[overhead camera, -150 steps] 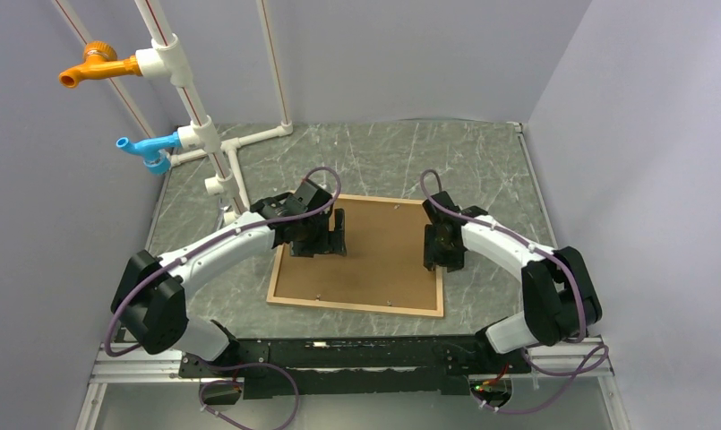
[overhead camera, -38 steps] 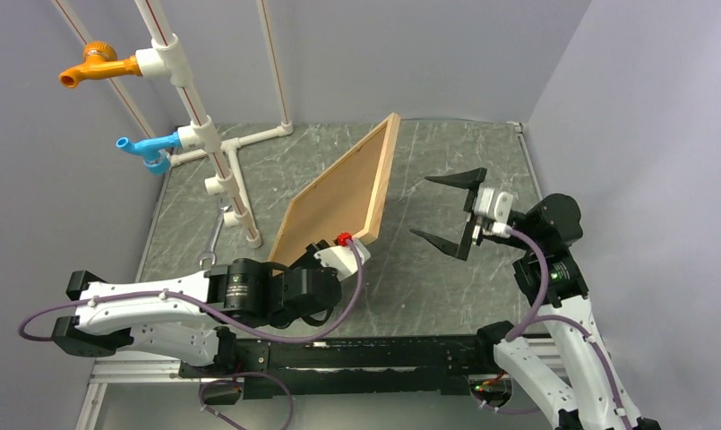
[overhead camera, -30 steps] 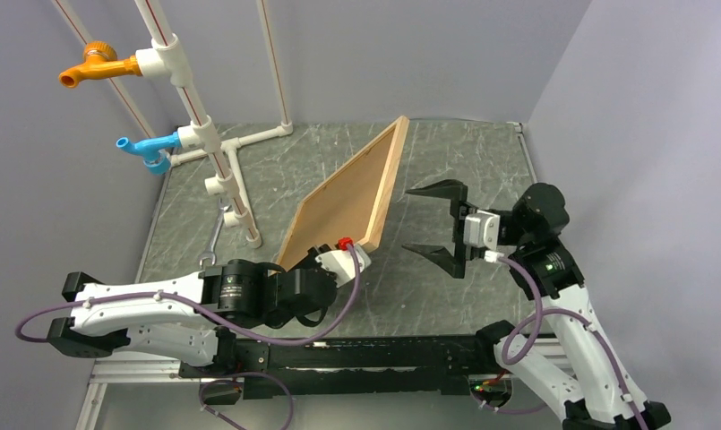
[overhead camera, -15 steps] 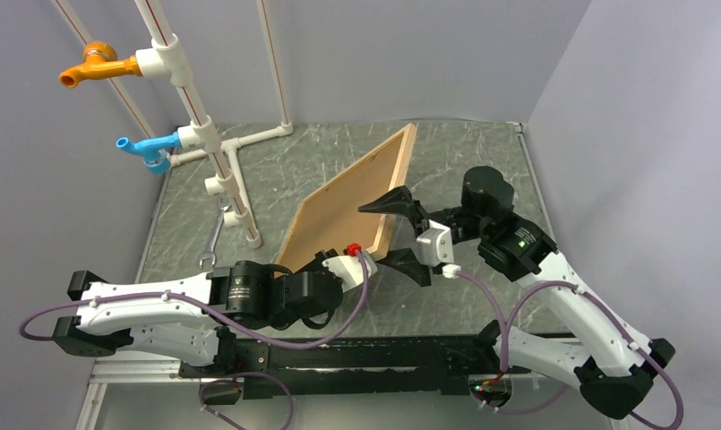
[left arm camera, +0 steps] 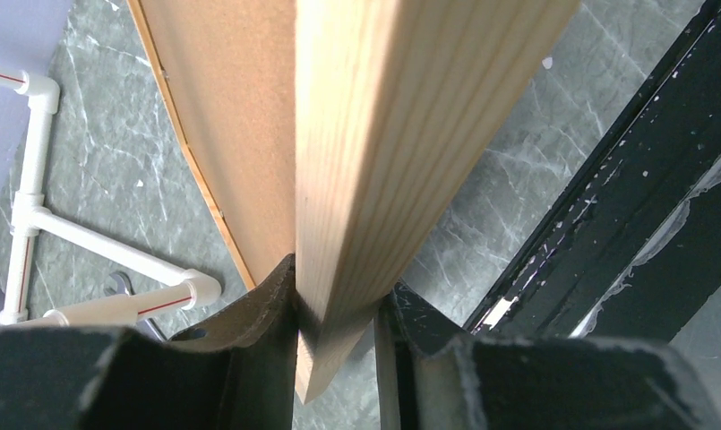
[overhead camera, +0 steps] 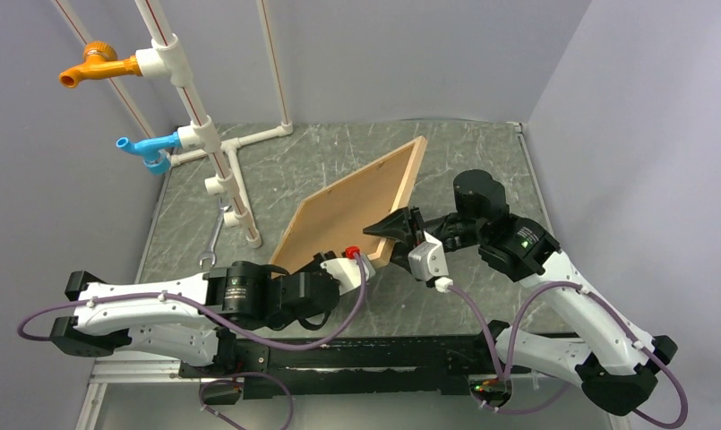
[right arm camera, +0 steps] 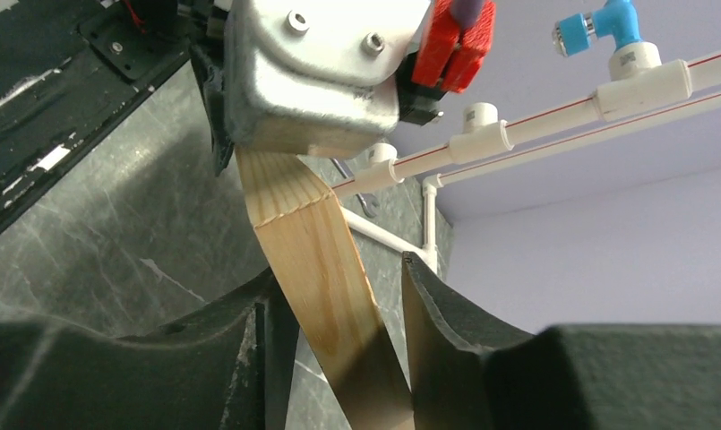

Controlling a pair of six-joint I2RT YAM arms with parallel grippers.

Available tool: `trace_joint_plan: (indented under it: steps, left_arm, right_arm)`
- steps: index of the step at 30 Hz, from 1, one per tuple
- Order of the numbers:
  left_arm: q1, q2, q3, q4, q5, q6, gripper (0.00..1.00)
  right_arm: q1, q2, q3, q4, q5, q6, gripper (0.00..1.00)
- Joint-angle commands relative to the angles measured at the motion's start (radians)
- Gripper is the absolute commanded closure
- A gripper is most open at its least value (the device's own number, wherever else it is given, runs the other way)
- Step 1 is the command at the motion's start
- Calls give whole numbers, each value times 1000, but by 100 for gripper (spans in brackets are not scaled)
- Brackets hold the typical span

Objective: Put the photo into the frame
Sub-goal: Turn over the photo frame at the center of the board.

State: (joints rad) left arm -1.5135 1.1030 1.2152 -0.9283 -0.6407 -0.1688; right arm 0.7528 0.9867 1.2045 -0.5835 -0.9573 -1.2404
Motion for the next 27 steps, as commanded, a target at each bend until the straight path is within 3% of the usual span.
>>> trace_joint_plan:
  steps: [1, 3, 5, 6, 9, 11, 12, 16, 17, 22, 27]
  left_arm:
    - [-4, -65, 11, 179, 87, -106, 100]
    - [-5, -68, 9, 190, 88, -109, 98]
    - [-5, -68, 10, 198, 92, -109, 96]
    - [-5, -66, 13, 199, 93, -110, 94]
    - [-5, -62, 24, 201, 92, -113, 84]
    - [-5, -62, 30, 198, 89, -116, 65]
    - [-5, -71, 36, 198, 85, -120, 41]
    - [-5, -112, 31, 227, 88, -127, 5]
    - [-5, -128, 25, 239, 88, -126, 1]
    - [-5, -218, -1, 290, 84, -122, 1]
    - [-6, -310, -27, 318, 69, -119, 1]
  right_arm:
    - [9, -35, 8, -49, -18, -8, 61]
    - [9, -44, 6, -48, -27, 3, 70]
    - [9, -49, 6, -50, -28, 9, 95]
    - [9, -53, 1, -47, -28, 12, 100]
    - [10, -69, -10, -36, -23, 23, 100]
    - [10, -71, -2, -49, -22, 19, 100]
    - [9, -71, 9, -71, -22, 14, 100]
    - [10, -69, 38, -125, -10, 9, 100]
    - [10, -68, 46, -141, -7, 8, 100]
    - [9, -83, 70, -170, 31, 94, 100]
    - [10, -156, 20, -74, 58, 246, 100]
